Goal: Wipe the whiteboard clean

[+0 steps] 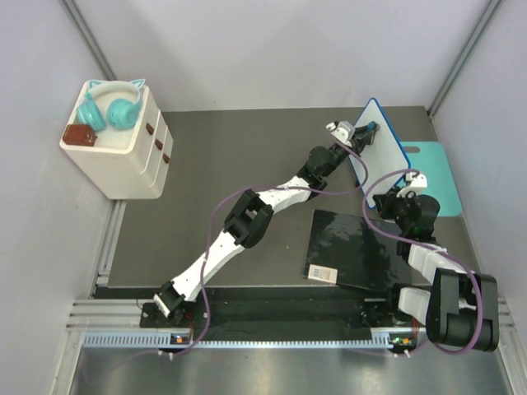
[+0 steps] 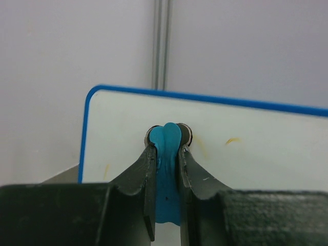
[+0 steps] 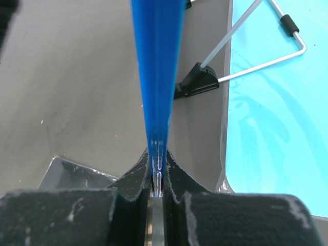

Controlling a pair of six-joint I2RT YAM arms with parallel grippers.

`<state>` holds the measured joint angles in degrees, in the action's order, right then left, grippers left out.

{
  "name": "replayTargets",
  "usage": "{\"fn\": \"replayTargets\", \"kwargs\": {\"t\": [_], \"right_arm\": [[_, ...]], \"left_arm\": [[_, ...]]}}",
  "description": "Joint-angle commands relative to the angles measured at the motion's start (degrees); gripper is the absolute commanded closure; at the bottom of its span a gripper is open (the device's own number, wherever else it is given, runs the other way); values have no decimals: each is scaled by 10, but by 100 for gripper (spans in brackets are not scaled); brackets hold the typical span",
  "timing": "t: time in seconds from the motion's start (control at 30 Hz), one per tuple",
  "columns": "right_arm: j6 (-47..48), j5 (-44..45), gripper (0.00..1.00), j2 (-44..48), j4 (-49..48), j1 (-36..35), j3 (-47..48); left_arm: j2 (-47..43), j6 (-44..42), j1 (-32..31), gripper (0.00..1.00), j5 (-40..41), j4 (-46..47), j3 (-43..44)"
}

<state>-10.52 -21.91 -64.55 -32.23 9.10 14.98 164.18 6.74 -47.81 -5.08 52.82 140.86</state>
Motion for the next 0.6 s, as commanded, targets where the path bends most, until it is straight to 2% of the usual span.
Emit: {"fn": "replayTargets", "kwargs": {"t": [0.0,0.2,0.37,0.57], "right_arm": [[14,-24,100,0,-2,-10,10],[14,-24,100,-1,-1,-9,10],[15,-24,100,-2,-1,-10,10],[14,-23,100,0,-2,-9,9]], "left_arm": [[29,13,17,100,25,-2,13],[48,20,18,100,13,-4,9],[16,19,6,100,-27,42,-22],[-28,-1,-15,100,-50,70,-22]]}}
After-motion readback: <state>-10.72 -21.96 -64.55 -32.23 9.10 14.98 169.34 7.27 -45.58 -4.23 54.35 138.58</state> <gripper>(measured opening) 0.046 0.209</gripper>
